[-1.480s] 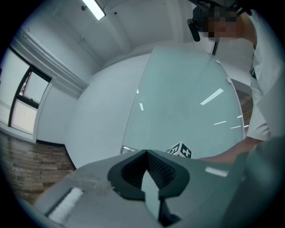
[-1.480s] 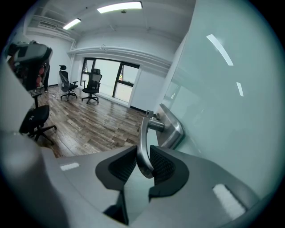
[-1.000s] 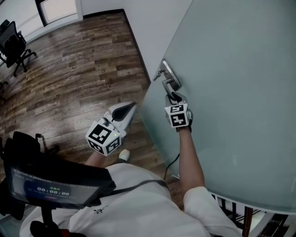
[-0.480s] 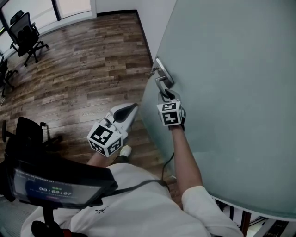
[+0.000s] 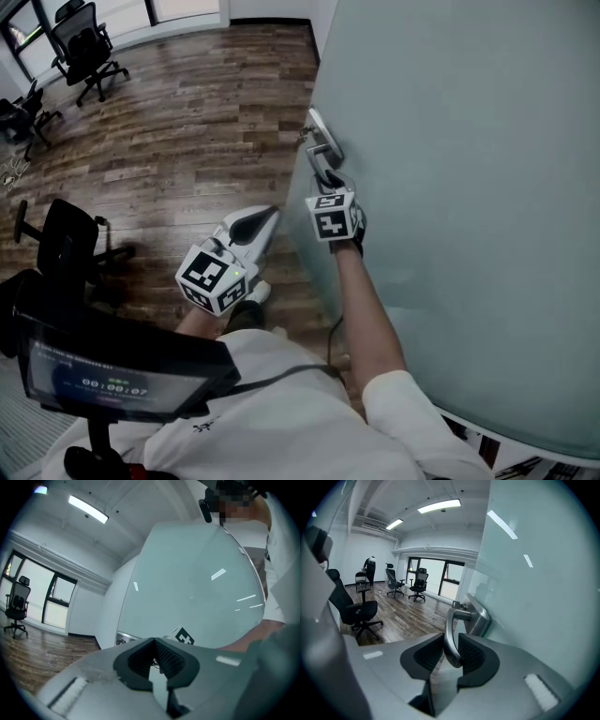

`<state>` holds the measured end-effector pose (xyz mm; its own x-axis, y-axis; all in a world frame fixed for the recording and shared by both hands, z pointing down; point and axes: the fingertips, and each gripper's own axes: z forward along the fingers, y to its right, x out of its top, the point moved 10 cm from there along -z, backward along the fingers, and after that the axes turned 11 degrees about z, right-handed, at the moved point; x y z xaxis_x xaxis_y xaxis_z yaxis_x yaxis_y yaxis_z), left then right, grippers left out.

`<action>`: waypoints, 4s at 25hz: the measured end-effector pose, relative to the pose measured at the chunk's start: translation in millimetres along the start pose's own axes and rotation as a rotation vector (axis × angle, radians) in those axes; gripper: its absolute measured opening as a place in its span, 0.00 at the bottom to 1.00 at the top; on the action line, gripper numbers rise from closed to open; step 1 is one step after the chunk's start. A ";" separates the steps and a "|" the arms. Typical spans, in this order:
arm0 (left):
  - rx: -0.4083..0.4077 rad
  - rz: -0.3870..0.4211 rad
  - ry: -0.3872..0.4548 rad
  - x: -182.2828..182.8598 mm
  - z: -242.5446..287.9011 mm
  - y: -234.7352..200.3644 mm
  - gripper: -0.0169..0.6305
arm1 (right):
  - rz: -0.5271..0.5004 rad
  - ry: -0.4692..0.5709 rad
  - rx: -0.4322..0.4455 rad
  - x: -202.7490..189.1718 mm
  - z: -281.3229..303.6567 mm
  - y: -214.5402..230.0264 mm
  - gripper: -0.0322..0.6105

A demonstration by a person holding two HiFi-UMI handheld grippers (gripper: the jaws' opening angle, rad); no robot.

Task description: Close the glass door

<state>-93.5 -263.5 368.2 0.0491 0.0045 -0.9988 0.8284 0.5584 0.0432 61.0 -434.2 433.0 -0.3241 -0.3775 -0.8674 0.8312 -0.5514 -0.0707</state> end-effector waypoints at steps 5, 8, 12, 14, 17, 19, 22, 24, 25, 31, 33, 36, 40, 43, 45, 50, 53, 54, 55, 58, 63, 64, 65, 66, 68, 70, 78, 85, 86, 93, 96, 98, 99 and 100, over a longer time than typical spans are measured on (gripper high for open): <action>0.090 -0.007 -0.020 -2.4 -22.1 -4.9 0.03 | -0.050 -0.034 0.004 11.5 22.2 -19.9 0.21; 0.149 -0.013 -0.050 -11.2 -42.0 -2.7 0.03 | -0.071 -0.052 0.016 12.8 31.1 -29.0 0.21; 0.212 -0.034 -0.080 -23.1 -61.4 -4.2 0.03 | -0.093 -0.062 0.046 16.8 41.9 -45.3 0.20; 0.225 -0.033 -0.081 -23.5 -63.8 -3.8 0.03 | -0.101 -0.068 0.059 16.1 47.0 -51.5 0.20; 0.242 -0.030 -0.074 -22.8 -65.0 -3.8 0.03 | -0.112 -0.072 0.085 14.5 53.3 -60.9 0.20; 0.253 -0.026 -0.070 -22.9 -65.1 -5.1 0.03 | -0.120 -0.077 0.105 12.9 56.7 -66.5 0.20; 0.271 -0.016 -0.055 -21.5 -69.0 -8.1 0.03 | -0.132 -0.079 0.127 9.2 58.5 -73.8 0.20; 0.284 -0.012 -0.048 -21.5 -79.4 -6.1 0.03 | -0.140 -0.078 0.141 5.8 54.3 -81.9 0.20; 0.291 -0.012 -0.047 -22.1 -85.9 -4.3 0.03 | -0.146 -0.077 0.147 4.2 51.7 -86.4 0.20; 0.322 -0.016 -0.035 -16.1 -172.6 17.3 0.03 | -0.200 -0.069 0.153 -4.3 6.7 -144.6 0.20; 0.328 -0.016 -0.031 -8.6 -193.6 22.5 0.03 | -0.215 -0.076 0.164 -2.8 -6.4 -159.4 0.20; 0.333 -0.012 -0.023 -8.2 -210.5 27.1 0.03 | -0.230 -0.070 0.181 -9.1 -12.4 -173.3 0.21; 0.340 -0.010 -0.010 -14.9 -247.3 42.8 0.03 | -0.260 -0.057 0.199 -22.8 -29.4 -201.1 0.21; 0.356 -0.016 0.003 -15.0 -279.3 54.4 0.03 | -0.280 -0.054 0.216 -25.6 -47.0 -223.1 0.21; 0.365 -0.020 0.008 -14.1 -295.3 61.7 0.03 | -0.296 -0.051 0.223 -27.8 -57.6 -234.5 0.21; 0.378 -0.020 0.026 -9.9 -340.0 89.0 0.03 | -0.326 -0.035 0.254 -38.4 -94.4 -263.5 0.21; 0.387 -0.025 0.019 -13.0 -347.9 92.6 0.03 | -0.334 -0.029 0.282 -43.2 -96.8 -270.6 0.21; 0.390 -0.027 0.015 -14.3 -349.1 92.8 0.03 | -0.337 -0.027 0.291 -44.5 -96.2 -272.5 0.21; 0.393 -0.029 0.012 -15.4 -350.2 93.0 0.03 | -0.341 -0.025 0.302 -46.0 -95.5 -274.6 0.21; 0.404 -0.029 0.004 -18.9 -354.4 91.7 0.03 | -0.350 -0.011 0.336 -51.2 -92.4 -283.6 0.21; 0.440 -0.017 0.005 -20.0 -359.9 87.3 0.03 | -0.362 -0.020 0.378 -58.4 -87.1 -303.3 0.21; 0.450 -0.014 0.008 -17.5 -361.4 90.5 0.03 | -0.365 -0.021 0.384 -59.5 -90.2 -306.0 0.21; 0.462 -0.011 0.011 -13.9 -363.2 96.0 0.03 | -0.369 -0.022 0.389 -60.3 -96.1 -308.1 0.21; 0.475 -0.009 0.014 -10.0 -365.4 103.5 0.03 | -0.372 -0.022 0.393 -61.0 -103.9 -309.8 0.21; 0.504 -0.012 0.017 -3.4 -370.0 120.8 0.03 | -0.381 -0.022 0.405 -62.7 -118.6 -314.0 0.21; 0.532 -0.019 0.016 0.7 -374.2 137.5 0.03 | -0.389 -0.023 0.423 -64.5 -128.6 -319.3 0.21; 0.695 -0.028 -0.029 -15.3 -412.8 210.5 0.03 | -0.429 0.002 0.480 -87.8 -155.5 -349.4 0.21; 0.825 -0.026 -0.048 -53.4 -465.4 256.7 0.03 | -0.465 0.027 0.508 -121.2 -165.3 -381.9 0.21; 0.839 -0.025 -0.049 -57.6 -465.2 261.2 0.03 | -0.468 0.030 0.517 -125.9 -164.2 -382.1 0.21; 0.902 -0.040 -0.036 -51.9 -503.2 281.3 0.03 | -0.503 0.044 0.557 -129.1 -189.5 -413.9 0.21; 0.905 -0.042 -0.024 -50.8 -527.9 292.4 0.03 | -0.513 0.043 0.576 -140.8 -208.6 -429.4 0.21; 0.902 -0.030 -0.015 -54.8 -537.0 298.0 0.03 | -0.516 0.059 0.589 -153.8 -215.3 -431.6 0.21; 0.901 -0.025 -0.012 -56.2 -541.3 299.8 0.03 | -0.517 0.063 0.595 -158.8 -218.2 -432.9 0.21; 0.899 -0.021 -0.011 -57.1 -545.6 301.8 0.03 | -0.517 0.061 0.601 -163.6 -221.3 -434.0 0.21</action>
<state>-150.6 357.4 425.4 0.0309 -0.0087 -0.9995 0.9529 -0.3015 0.0321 -146.9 31.5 496.7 -0.5627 0.0675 -0.8239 0.1906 -0.9592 -0.2088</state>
